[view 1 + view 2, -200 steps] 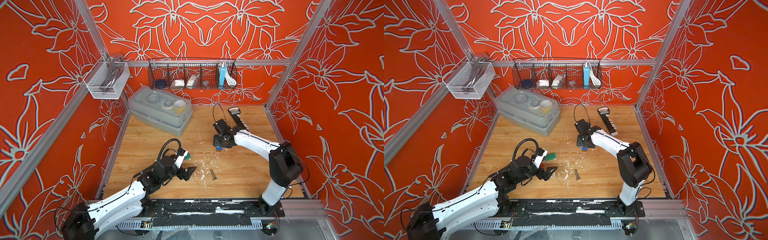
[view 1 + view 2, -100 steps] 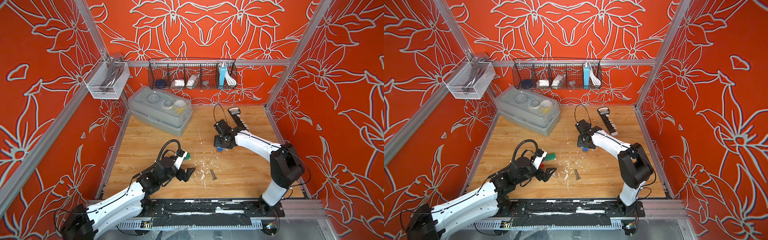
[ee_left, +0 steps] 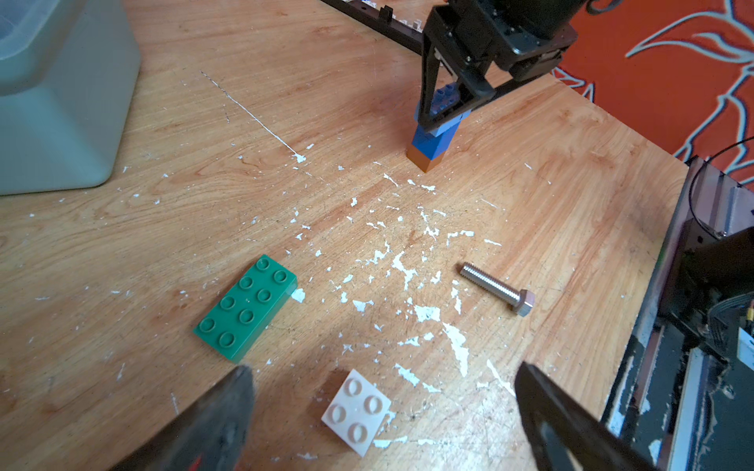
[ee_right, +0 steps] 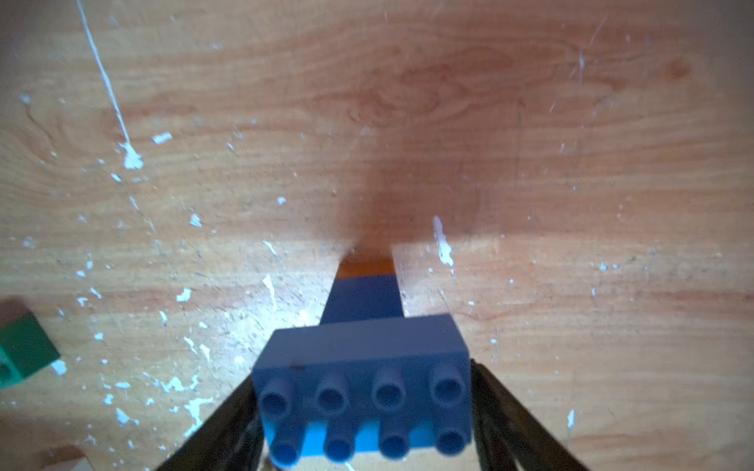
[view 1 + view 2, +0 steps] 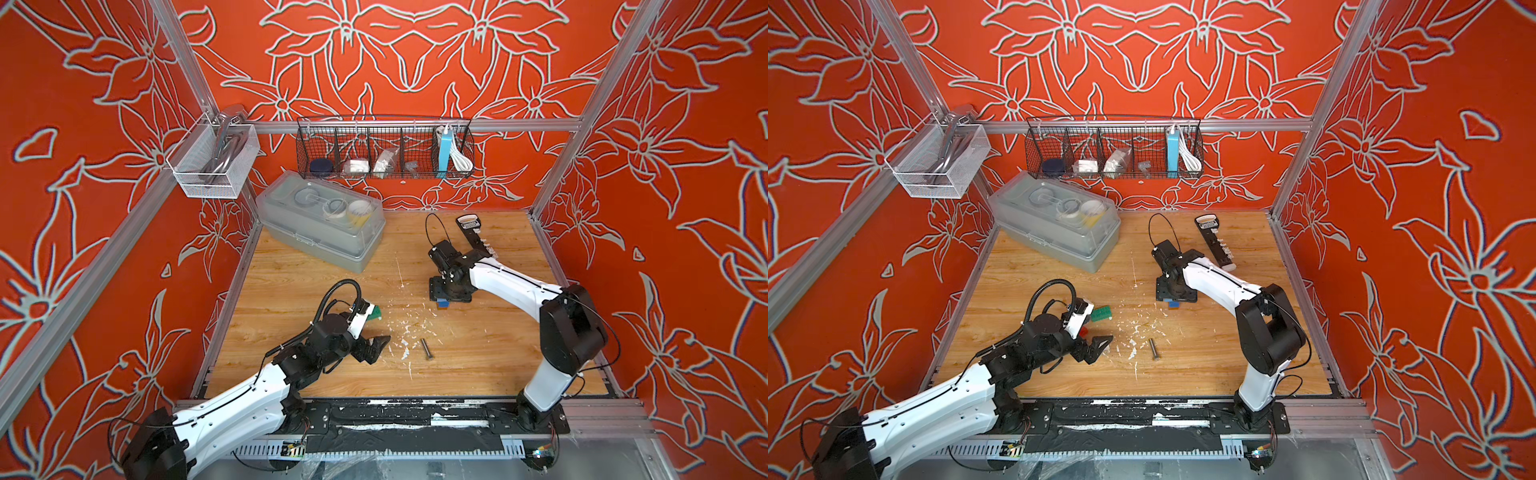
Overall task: Assemble a spoon with lego
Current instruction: Assemble the lego brick with the lego brick, then pick up the lego brick from the center of the board.
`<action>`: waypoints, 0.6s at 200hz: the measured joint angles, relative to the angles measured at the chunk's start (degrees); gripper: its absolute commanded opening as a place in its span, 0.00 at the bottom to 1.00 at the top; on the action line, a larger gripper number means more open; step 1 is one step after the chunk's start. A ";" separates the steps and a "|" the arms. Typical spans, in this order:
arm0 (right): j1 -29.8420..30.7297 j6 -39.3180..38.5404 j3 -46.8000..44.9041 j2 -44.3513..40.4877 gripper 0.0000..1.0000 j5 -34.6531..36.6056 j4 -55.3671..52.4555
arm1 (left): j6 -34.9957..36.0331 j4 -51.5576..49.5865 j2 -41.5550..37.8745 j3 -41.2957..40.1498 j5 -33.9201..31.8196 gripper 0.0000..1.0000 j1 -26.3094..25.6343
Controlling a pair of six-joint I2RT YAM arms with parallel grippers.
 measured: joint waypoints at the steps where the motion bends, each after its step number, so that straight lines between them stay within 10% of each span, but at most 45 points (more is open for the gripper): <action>1: 0.00 0.07 0.00 0.00 0.84 0.00 -0.11 | 0.02 0.00 0.00 0.00 0.00 0.98 0.00; 120: 0.00 -2.75 3.04 -9.53 0.88 -0.26 -6.58 | -10.47 -17.90 7.65 11.78 -6.75 0.90 -0.37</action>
